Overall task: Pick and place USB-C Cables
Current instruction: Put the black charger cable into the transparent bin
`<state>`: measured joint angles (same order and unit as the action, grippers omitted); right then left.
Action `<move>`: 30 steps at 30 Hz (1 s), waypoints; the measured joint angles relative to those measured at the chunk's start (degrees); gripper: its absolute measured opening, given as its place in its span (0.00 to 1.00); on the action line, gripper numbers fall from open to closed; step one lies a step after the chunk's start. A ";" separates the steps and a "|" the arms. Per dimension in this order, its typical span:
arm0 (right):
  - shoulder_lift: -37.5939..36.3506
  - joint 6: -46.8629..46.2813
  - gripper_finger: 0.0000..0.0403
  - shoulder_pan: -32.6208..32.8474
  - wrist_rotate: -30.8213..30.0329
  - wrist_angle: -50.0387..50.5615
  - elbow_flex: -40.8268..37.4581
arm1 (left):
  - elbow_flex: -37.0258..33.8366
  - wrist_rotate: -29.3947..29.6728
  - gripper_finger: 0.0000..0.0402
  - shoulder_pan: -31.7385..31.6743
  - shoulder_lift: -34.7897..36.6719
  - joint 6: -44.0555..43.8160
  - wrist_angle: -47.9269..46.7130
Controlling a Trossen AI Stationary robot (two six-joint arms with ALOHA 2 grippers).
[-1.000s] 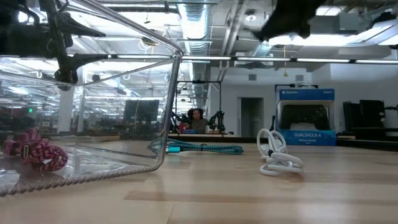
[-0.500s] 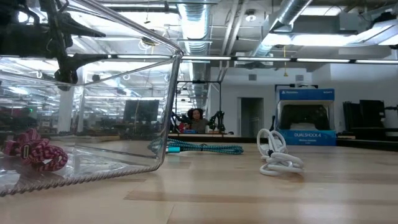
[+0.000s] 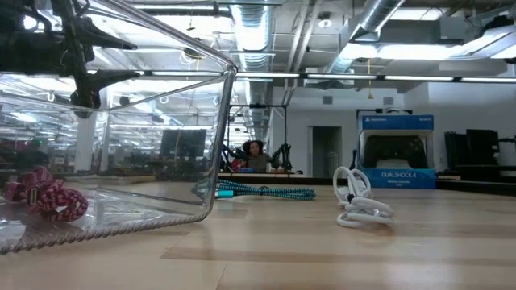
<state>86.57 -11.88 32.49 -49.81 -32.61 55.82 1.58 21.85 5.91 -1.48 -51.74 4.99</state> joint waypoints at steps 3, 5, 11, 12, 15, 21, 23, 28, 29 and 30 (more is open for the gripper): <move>3.31 -0.07 0.07 0.15 -0.01 0.26 3.64 | 0.00 0.00 0.46 0.00 0.00 0.01 -0.03; 5.57 -0.10 0.07 0.47 0.01 1.56 6.54 | 0.00 0.08 0.46 0.00 0.00 0.01 -0.11; 12.17 -8.67 0.07 0.89 0.91 13.28 18.44 | 0.00 0.66 0.46 0.00 0.00 -0.01 -0.07; 13.17 -11.09 0.07 0.90 1.16 16.69 20.47 | 0.00 0.67 0.46 0.00 0.00 -0.01 -0.07; 16.62 -16.93 0.07 0.90 3.81 25.08 26.64 | 0.00 0.66 0.46 0.00 0.00 -0.07 -0.04; 24.23 -21.21 0.07 1.18 8.70 34.15 37.97 | 0.00 1.41 0.46 0.00 0.00 -1.54 0.02; 26.77 -21.67 0.07 1.22 10.35 36.10 41.56 | 0.00 1.44 0.46 -0.01 0.00 -1.56 0.01; 32.86 -24.40 0.07 0.43 14.42 42.77 51.43 | 0.00 2.23 0.46 0.00 0.00 -1.58 0.04; 34.05 -25.01 0.07 0.26 15.44 44.61 53.29 | 0.00 2.56 0.46 0.00 0.00 -1.58 0.03; 35.13 -25.64 0.07 0.04 16.44 46.47 55.00 | 0.00 2.83 0.46 0.00 0.00 -1.63 0.02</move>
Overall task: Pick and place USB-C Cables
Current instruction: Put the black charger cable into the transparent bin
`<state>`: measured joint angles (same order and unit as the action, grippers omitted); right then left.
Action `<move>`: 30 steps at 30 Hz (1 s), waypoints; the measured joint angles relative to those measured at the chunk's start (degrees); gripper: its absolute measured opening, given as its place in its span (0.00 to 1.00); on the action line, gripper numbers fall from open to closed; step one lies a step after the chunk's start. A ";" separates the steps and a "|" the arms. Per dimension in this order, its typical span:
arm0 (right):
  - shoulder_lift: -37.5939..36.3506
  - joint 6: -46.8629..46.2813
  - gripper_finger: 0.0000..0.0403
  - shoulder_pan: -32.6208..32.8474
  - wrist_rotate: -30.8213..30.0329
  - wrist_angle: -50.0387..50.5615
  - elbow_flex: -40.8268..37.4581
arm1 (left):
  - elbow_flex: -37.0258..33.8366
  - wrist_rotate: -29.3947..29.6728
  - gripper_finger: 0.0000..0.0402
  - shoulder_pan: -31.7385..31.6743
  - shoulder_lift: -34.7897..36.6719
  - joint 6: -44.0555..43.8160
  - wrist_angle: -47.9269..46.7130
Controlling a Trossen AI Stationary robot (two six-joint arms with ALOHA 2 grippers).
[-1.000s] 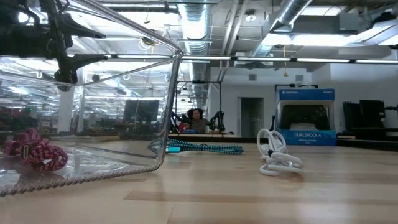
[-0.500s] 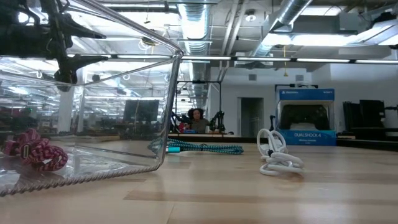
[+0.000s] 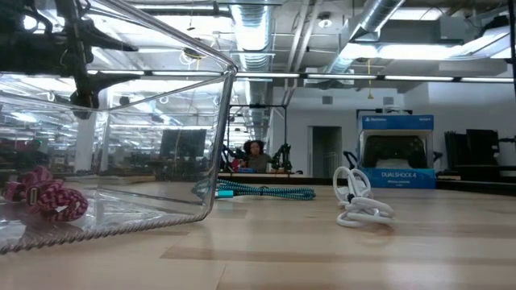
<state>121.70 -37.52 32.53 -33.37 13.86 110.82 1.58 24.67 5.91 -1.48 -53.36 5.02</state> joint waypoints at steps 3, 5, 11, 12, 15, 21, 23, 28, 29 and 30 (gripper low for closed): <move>3.16 -1.59 0.07 -0.95 4.02 4.52 4.81 | 0.00 0.94 0.46 0.00 0.00 -0.07 0.02; 4.99 -2.72 0.07 -1.51 5.97 6.97 7.31 | 0.00 1.58 0.46 0.00 0.00 -0.29 0.02; 9.39 -6.97 0.07 -3.16 9.71 12.17 10.62 | 0.00 1.43 0.46 -0.02 0.00 -0.75 -0.02; 9.85 -7.56 0.07 -3.28 9.94 12.71 10.74 | 0.00 1.31 0.46 -0.02 0.00 -0.81 0.00; 10.88 -9.25 0.07 -3.81 12.19 12.97 10.85 | 0.00 1.30 0.46 -0.01 0.00 -0.90 -0.17; 10.89 -11.17 0.07 -4.22 11.43 18.08 10.85 | 0.00 1.37 0.46 -0.02 0.00 -0.90 -0.22; 10.89 -11.87 0.07 -4.40 10.83 19.14 10.82 | 0.00 1.41 0.46 -0.01 0.00 -0.90 -0.43; 12.06 -12.79 0.07 -4.92 10.72 20.57 10.95 | 0.00 1.54 0.46 -0.02 0.00 -0.90 -0.45; 12.52 -13.08 0.07 -5.04 10.77 20.69 10.89 | 0.00 1.54 0.46 -0.01 0.00 -0.90 -0.44; 12.77 -13.11 0.07 -5.16 10.96 21.44 10.68 | 0.00 1.55 0.46 -0.02 0.00 -0.90 -0.45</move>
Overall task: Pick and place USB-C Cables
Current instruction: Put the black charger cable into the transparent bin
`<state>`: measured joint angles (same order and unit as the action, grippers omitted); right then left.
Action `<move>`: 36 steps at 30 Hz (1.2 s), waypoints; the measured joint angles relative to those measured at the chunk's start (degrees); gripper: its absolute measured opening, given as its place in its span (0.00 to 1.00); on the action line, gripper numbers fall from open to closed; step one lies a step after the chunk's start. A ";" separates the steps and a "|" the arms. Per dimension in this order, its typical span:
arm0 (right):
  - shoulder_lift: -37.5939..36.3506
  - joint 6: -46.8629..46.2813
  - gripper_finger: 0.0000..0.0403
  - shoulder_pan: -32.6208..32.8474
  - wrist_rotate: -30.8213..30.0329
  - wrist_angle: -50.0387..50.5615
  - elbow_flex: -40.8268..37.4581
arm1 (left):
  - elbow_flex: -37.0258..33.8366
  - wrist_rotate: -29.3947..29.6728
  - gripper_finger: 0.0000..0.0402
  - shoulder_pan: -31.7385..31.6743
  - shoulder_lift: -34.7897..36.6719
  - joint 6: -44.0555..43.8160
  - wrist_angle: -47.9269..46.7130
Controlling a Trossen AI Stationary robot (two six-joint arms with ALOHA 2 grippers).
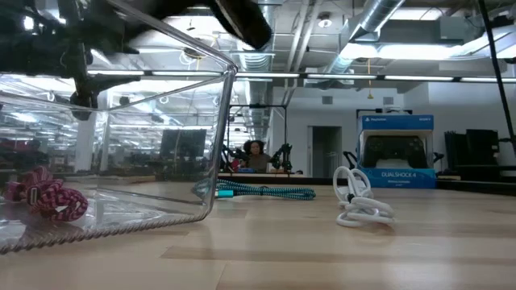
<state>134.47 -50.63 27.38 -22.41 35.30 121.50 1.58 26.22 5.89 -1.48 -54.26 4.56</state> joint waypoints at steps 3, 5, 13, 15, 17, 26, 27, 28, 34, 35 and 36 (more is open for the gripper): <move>1.38 -0.13 0.07 -0.32 0.29 -1.95 0.34 | 0.00 0.06 0.46 0.00 0.00 0.00 -0.09; 1.79 -0.13 0.07 -0.63 0.85 -0.39 0.16 | 0.00 0.06 0.46 0.00 0.00 -0.47 -0.05; 2.89 -0.10 0.07 -1.29 1.64 1.49 0.15 | 0.00 0.02 0.46 0.00 0.00 -1.35 -0.34; 2.89 -0.21 0.07 -1.39 1.61 2.36 0.13 | 0.00 0.00 0.46 0.00 0.00 -1.75 -0.53; 2.89 -0.27 0.07 -1.48 1.54 2.80 0.13 | 0.00 0.00 0.46 0.00 0.00 -2.05 -0.71; 2.89 -0.33 0.07 -1.73 1.50 3.68 0.13 | 0.00 0.00 0.46 0.00 0.00 -2.48 -0.68; 2.89 -0.35 0.07 -1.73 1.50 3.66 0.13 | 0.00 0.00 0.46 0.01 0.00 -2.50 -0.67; 2.89 -0.35 0.07 -1.73 1.48 3.64 0.13 | 0.00 -0.01 0.46 0.00 0.00 -2.54 -0.66; 4.64 -0.45 0.07 -1.79 2.18 2.91 0.14 | 0.00 -0.03 0.46 0.00 0.00 -2.70 -0.64; 5.15 -0.52 0.07 -1.88 2.79 2.47 0.25 | 0.00 -0.04 0.46 0.01 0.00 -2.81 -0.64; 5.31 -0.51 0.07 -1.91 3.01 2.89 0.25 | 0.00 -0.07 0.46 0.00 0.00 -2.84 -0.61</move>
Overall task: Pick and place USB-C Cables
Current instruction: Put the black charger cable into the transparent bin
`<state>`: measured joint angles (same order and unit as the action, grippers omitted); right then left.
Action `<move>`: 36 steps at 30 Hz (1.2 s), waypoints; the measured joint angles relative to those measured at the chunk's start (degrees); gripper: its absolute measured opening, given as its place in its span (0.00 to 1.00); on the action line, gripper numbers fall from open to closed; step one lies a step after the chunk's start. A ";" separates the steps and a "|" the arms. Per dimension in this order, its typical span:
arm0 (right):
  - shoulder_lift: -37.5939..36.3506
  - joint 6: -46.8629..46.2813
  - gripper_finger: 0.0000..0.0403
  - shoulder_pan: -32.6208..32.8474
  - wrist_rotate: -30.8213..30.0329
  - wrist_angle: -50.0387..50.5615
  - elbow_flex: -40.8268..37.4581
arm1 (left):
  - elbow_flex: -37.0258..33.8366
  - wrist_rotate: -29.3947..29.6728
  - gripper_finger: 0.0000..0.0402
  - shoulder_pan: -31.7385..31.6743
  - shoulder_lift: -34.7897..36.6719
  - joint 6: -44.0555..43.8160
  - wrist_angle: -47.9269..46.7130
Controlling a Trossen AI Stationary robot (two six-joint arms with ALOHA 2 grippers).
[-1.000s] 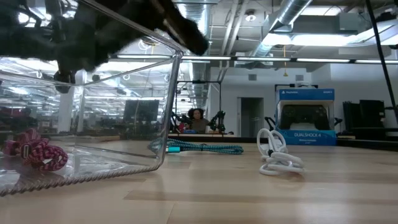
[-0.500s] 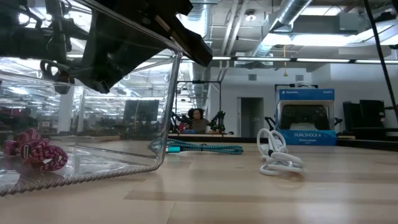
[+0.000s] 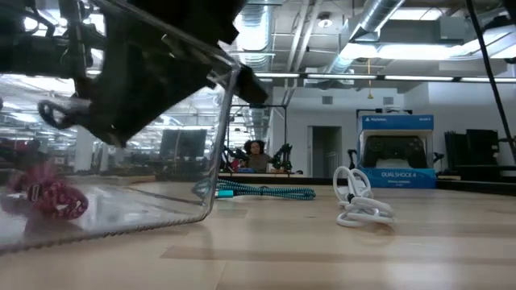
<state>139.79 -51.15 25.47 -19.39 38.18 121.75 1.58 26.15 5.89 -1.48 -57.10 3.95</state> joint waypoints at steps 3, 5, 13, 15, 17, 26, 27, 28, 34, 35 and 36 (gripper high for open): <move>0.11 0.01 0.07 -0.28 0.60 0.79 -0.15 | 0.00 0.00 0.46 0.02 0.00 0.00 -0.01; 0.11 -0.01 0.06 -0.30 0.74 0.62 -0.15 | 0.00 0.00 0.46 0.00 0.00 0.00 -0.01; 0.11 0.08 0.07 -0.54 1.26 0.43 -0.13 | 0.00 0.00 0.46 0.00 0.00 0.02 -0.18; 0.11 0.10 0.08 -0.52 1.35 0.45 -0.13 | 0.00 -0.01 0.46 0.02 0.00 0.02 -0.18; 0.11 0.10 0.09 -0.52 1.57 0.48 -0.13 | 0.00 0.00 0.46 0.00 0.00 0.02 -0.18; 0.11 0.08 0.18 -0.52 1.92 0.36 -0.13 | 0.00 -0.02 0.46 0.00 0.00 0.02 -0.18; 0.11 0.10 0.18 -0.52 1.92 0.36 -0.13 | 0.00 -0.02 0.46 0.01 0.00 0.04 -0.18; 0.11 0.10 0.19 -0.52 1.90 0.36 -0.13 | 0.00 -0.02 0.46 0.02 0.00 0.04 -0.18; 0.11 1.65 0.24 -0.50 1.64 0.39 -0.13 | 0.00 -0.11 0.46 0.02 0.00 0.04 -0.20; 0.11 1.67 0.25 -0.50 1.58 0.39 -0.13 | 0.00 -0.13 0.46 0.02 0.00 0.04 -0.20; 0.11 1.72 0.26 -0.50 1.53 0.37 -0.13 | 0.00 -0.13 0.46 0.01 0.00 0.04 -0.20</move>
<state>139.90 -49.43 24.97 -17.87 38.55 121.62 1.58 26.02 5.90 -1.48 -57.06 3.75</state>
